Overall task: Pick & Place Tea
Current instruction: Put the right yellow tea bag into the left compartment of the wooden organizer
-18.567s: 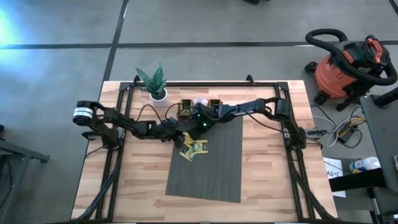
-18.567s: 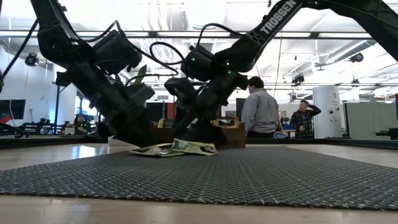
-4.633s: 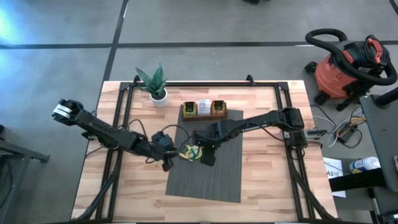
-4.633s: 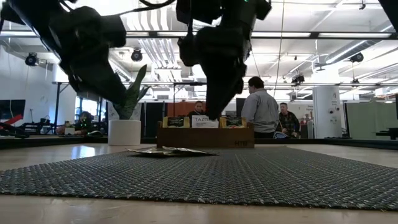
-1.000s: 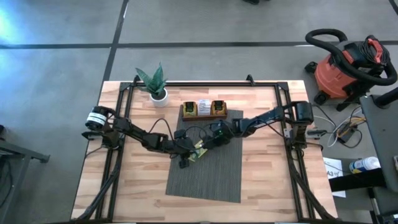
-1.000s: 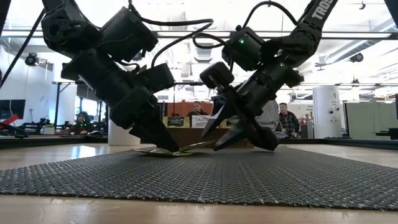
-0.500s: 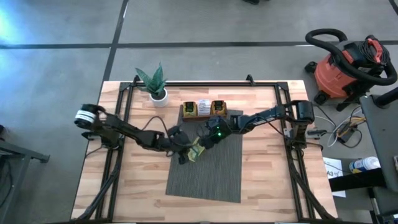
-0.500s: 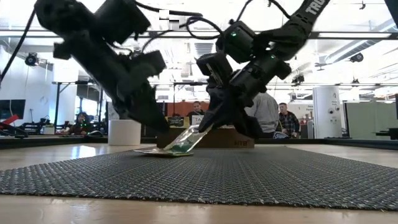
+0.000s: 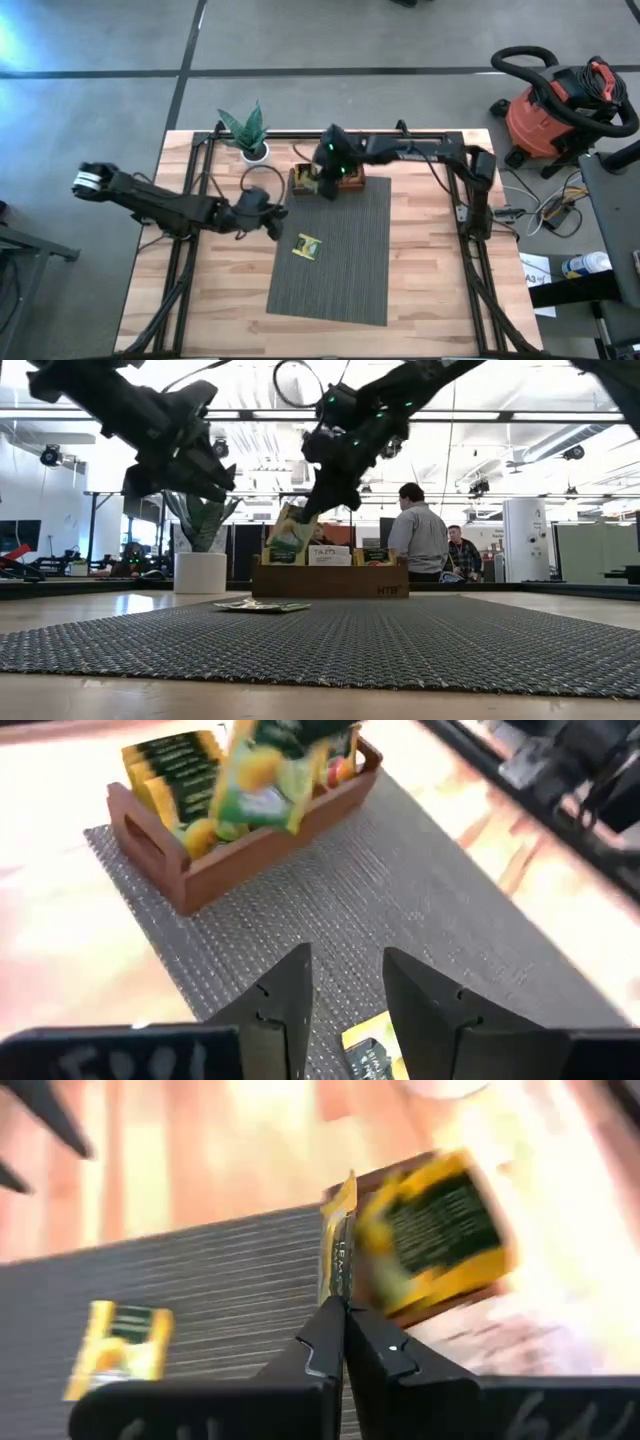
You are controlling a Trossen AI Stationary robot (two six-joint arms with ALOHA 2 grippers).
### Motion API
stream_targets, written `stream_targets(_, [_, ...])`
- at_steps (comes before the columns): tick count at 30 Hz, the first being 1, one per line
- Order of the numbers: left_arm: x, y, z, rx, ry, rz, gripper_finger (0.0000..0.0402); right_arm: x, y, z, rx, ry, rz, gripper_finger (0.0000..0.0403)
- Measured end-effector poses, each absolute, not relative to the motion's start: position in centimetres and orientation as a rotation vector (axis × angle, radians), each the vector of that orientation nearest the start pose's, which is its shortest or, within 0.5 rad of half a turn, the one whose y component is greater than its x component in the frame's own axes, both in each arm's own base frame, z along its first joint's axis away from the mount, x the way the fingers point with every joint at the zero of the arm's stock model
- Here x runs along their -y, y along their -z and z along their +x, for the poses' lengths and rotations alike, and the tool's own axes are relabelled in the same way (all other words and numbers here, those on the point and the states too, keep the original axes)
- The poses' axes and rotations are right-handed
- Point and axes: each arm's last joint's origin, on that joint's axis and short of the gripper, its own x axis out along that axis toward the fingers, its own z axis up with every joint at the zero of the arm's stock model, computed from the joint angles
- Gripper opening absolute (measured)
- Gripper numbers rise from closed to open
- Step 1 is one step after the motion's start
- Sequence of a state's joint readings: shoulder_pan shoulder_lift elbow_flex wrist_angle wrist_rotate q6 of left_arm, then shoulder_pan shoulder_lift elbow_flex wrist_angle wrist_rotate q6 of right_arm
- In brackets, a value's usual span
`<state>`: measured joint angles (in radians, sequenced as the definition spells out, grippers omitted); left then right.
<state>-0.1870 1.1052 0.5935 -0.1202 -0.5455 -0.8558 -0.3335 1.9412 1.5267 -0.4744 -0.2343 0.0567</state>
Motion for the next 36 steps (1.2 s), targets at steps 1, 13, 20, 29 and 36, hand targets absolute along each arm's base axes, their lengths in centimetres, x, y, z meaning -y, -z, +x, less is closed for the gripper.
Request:
stream_targets(1, [2.5, -21.6, 21.5, -0.386, -0.57, -0.613, 0.0119, 14.0, -23.4, 40.6, -0.866, 0.113, 0.274, 0.0008])
stream_targets(13, [2.5, -18.2, 20.4, -0.248, -0.551, -0.836, 0.0119, 16.9, -22.7, 45.4, -1.105, -0.017, 0.055, 0.0008])
stream_targets(20, [2.4, -18.0, 20.3, -0.247, -0.562, -0.829, 0.0119, 16.8, -21.7, 46.6, -1.184, -0.044, 0.03, 0.0008])
stream_targets(29, [2.4, -18.0, 20.3, -0.249, -0.561, -0.825, 0.0119, 15.5, -21.3, 47.5, -1.161, -0.06, 0.019, 0.0008])
stream_targets(36, [2.4, -18.0, 20.3, -0.249, -0.561, -0.824, 0.0119, 15.4, -21.4, 47.5, -1.162, -0.044, 0.047, 0.0012])
